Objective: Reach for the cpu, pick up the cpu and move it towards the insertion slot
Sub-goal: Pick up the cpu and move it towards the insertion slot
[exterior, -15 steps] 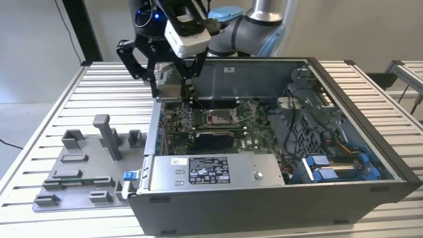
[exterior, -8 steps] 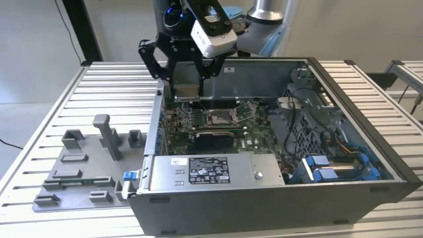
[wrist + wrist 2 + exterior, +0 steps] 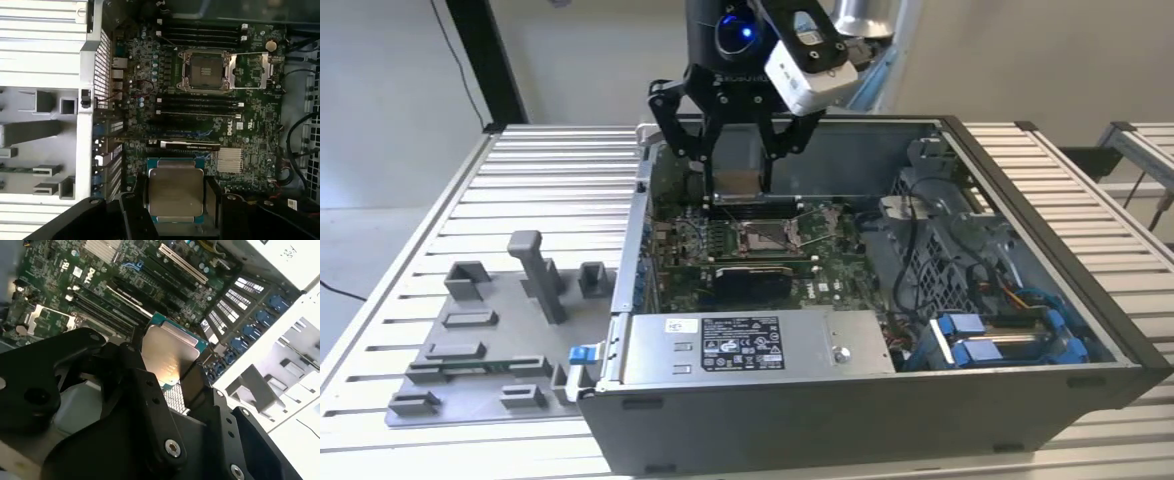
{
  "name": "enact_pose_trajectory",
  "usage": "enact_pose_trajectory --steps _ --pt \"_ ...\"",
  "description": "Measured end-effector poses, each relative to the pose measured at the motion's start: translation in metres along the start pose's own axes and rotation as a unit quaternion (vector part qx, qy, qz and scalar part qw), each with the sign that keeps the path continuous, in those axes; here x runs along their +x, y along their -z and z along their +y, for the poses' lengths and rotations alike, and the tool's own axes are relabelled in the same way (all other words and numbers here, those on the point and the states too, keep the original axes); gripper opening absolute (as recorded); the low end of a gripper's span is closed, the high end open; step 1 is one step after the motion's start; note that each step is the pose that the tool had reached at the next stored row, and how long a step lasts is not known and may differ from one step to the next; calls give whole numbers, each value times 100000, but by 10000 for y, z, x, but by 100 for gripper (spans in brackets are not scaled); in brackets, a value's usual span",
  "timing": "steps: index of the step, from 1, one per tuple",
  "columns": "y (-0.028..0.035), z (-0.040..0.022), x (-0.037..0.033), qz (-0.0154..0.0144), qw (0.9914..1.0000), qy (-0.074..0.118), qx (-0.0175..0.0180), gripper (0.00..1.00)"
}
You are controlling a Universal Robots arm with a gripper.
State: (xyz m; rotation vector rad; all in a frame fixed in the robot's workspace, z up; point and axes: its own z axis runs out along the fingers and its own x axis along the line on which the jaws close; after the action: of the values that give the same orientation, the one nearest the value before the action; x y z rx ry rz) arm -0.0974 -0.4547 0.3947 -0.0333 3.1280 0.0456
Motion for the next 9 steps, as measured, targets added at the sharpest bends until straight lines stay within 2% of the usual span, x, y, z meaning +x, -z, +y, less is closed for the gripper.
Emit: enact_pose_trajectory --steps 6,9 --pt "-4 -6 -274 1 100000 3 1 0" --pt "-7 -8 -364 -2 100000 -136 -2 0"
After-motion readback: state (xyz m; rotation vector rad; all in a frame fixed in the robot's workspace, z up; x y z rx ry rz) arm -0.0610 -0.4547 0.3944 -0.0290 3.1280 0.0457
